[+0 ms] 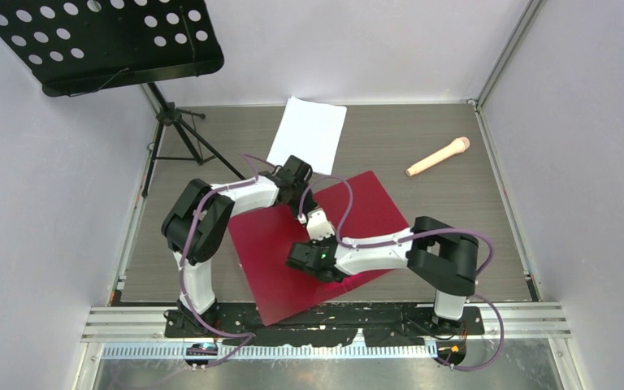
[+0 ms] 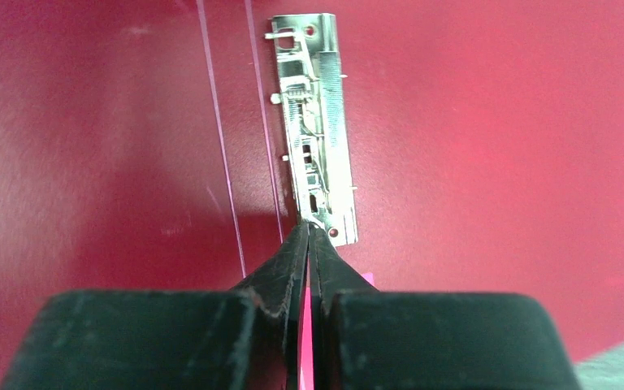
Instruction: Put the files into the folder
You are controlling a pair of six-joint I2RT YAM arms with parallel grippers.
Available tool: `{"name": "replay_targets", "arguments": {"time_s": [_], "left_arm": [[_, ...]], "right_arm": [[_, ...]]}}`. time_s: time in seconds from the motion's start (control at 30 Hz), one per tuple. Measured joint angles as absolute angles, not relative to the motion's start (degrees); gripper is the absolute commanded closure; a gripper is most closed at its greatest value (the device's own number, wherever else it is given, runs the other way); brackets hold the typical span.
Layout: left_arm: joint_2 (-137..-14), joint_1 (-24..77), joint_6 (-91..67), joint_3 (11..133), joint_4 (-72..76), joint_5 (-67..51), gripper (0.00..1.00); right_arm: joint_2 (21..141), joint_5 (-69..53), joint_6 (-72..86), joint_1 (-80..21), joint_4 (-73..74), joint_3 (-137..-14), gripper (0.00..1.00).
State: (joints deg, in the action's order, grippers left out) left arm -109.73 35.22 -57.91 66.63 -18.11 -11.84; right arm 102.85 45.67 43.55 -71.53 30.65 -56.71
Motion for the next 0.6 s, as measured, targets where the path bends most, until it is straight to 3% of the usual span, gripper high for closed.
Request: {"name": "replay_targets", "arguments": {"time_s": [0.27, 0.6], "left_arm": [[-109.8, 34.4, -56.3, 66.6, -18.3, -13.2, 1.0], [-109.3, 32.9, -53.9, 65.4, -17.7, -16.0, 1.0]], "right_arm": [[106.2, 52.8, 47.3, -71.2, 38.2, -57.0, 0.94], [97.6, 49.9, 44.3, -68.9, 27.7, -47.6, 0.93]]}}
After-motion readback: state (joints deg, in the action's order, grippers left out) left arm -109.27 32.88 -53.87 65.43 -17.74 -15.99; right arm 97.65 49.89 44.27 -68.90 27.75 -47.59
